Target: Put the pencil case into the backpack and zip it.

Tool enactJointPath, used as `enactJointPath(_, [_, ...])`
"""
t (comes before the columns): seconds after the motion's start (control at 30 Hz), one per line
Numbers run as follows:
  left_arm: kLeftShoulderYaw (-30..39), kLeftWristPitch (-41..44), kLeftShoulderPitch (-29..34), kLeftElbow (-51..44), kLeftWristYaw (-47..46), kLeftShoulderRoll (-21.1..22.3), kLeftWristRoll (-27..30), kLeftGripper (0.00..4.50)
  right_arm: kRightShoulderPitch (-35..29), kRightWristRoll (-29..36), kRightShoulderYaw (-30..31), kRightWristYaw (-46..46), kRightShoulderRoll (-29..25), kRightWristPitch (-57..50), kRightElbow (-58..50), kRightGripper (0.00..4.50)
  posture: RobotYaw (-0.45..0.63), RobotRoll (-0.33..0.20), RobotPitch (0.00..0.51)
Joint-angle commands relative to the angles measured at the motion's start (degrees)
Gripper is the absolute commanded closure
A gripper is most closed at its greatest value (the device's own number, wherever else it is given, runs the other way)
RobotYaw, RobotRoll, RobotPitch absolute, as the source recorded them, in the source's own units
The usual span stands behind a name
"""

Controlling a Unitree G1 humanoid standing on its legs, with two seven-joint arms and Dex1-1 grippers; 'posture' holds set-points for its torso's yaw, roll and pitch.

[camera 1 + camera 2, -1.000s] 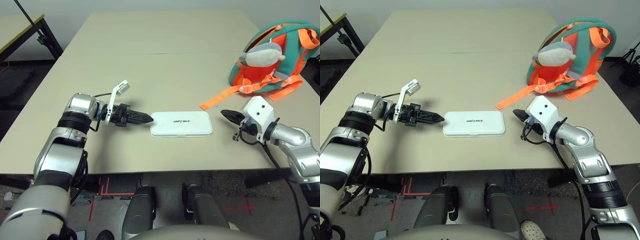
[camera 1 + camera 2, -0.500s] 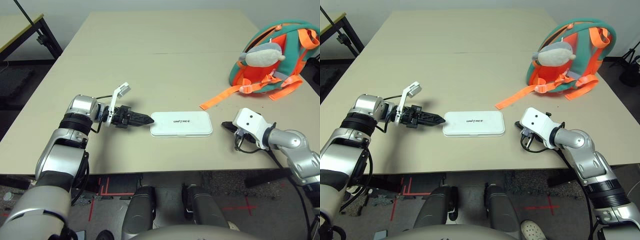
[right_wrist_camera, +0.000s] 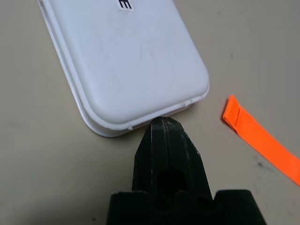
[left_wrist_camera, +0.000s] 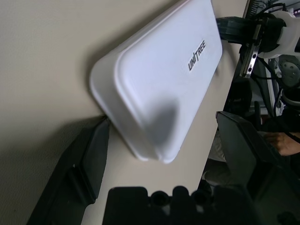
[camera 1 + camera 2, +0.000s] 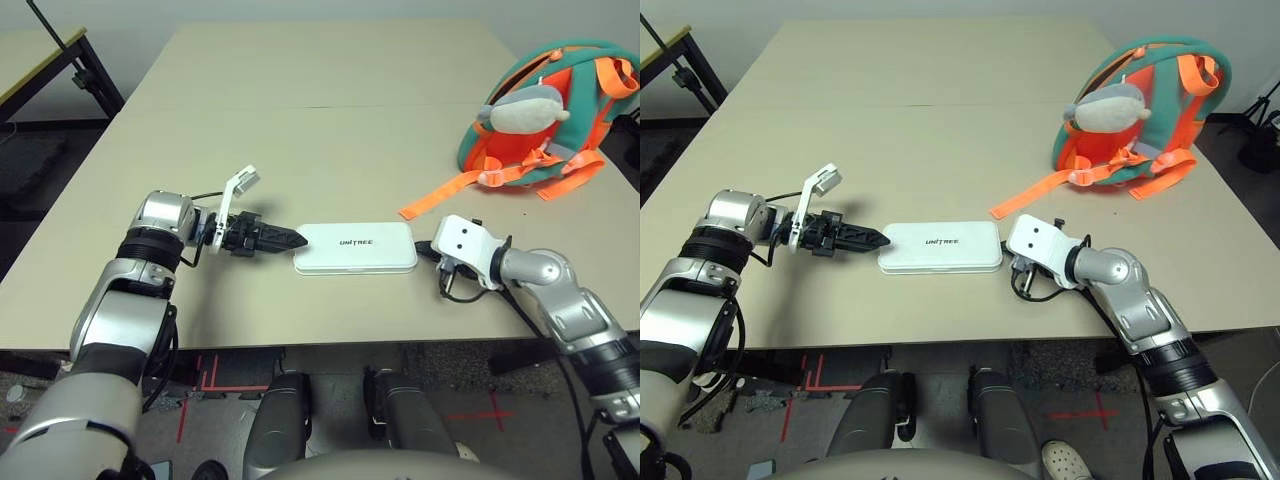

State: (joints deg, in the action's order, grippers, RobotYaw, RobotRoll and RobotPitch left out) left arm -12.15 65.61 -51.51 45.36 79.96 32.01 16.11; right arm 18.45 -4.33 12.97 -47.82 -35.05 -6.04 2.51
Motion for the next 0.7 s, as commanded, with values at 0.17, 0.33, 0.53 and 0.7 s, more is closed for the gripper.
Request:
enactJointPath(0.17, [-1.25,0.86,1.49,-0.20,-1.21,-0.32,-0.17,0.00,2.04,-0.84,3.26,-1.82,3.22,1.30,-0.22,4.49,0.05,0.000,0.124])
enactJointPath(0.33, [-1.44,1.08,1.46,-0.20,-0.99,0.00,-0.18,0.00,2.59,-1.20,4.80,-2.74,4.87,0.88,-0.81,4.49,0.05,0.000,0.124])
enactJointPath(0.53, [-1.07,0.01,1.19,-0.25,-0.92,0.16,0.07,0.00,3.39,-1.31,5.32,-3.02,5.62,0.94,-0.59,4.49,0.05,0.000,0.122])
enactJointPath(0.7, [1.05,-0.24,0.55,0.39,-1.22,-0.08,1.38,0.00,2.63,-0.95,4.04,-3.04,4.39,1.19,-0.17,4.49,0.05,0.000,0.122])
